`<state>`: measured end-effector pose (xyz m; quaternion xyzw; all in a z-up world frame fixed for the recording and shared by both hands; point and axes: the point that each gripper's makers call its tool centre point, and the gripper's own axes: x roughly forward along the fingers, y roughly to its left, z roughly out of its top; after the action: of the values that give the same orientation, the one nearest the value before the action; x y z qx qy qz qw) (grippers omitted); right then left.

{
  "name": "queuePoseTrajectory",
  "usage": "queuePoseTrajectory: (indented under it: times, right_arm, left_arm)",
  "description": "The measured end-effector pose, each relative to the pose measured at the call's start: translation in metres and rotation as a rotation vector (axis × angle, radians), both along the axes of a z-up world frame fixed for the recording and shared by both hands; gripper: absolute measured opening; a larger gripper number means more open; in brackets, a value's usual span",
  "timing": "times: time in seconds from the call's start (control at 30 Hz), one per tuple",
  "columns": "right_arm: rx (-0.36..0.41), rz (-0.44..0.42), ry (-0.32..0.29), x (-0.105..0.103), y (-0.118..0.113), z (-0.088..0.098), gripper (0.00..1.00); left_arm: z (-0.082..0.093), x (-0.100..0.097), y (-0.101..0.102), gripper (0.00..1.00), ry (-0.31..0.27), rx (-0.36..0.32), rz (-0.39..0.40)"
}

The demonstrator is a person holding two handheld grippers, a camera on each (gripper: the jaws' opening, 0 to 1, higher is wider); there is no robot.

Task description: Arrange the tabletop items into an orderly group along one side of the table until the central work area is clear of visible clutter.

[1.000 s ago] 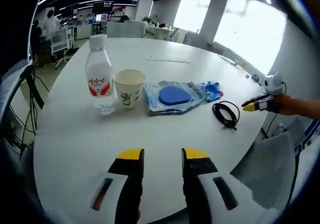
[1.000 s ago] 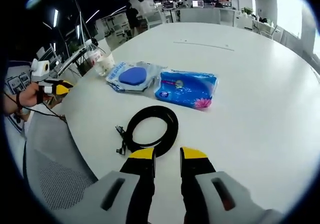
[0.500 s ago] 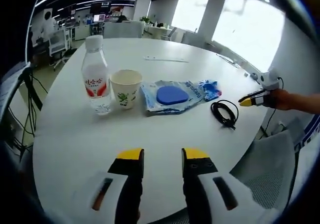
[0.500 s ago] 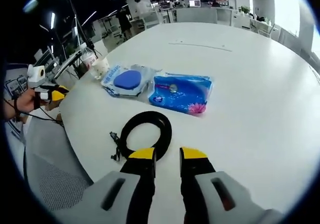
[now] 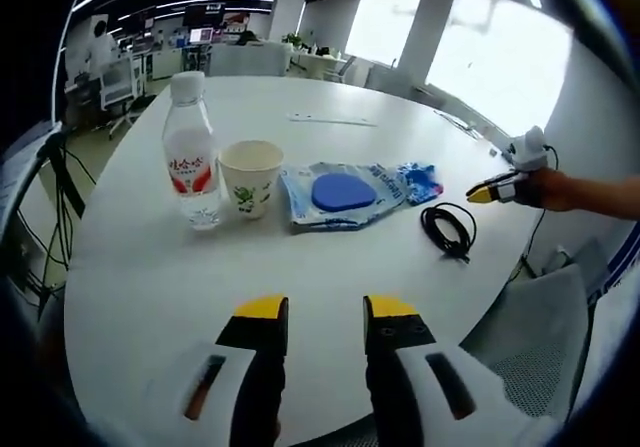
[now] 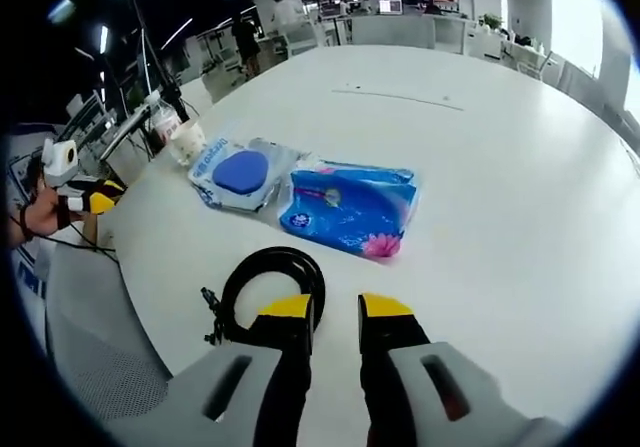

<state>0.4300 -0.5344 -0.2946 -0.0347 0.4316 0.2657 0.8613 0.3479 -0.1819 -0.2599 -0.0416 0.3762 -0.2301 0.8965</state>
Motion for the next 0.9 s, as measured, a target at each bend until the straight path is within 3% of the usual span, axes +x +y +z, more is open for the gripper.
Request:
queuePoseTrajectory:
  times: [0.5,0.9]
  right_arm:
    - [-0.032,-0.048,0.006,0.052,-0.014,-0.008,0.16]
    - [-0.048,-0.065,0.018,0.07,-0.011,-0.007,0.16]
  left_arm:
    - [0.003,-0.003,0.002,0.28,0.001,0.004,0.03]
    - [0.013,-0.002,0.007,0.28,-0.009,-0.011,0.079]
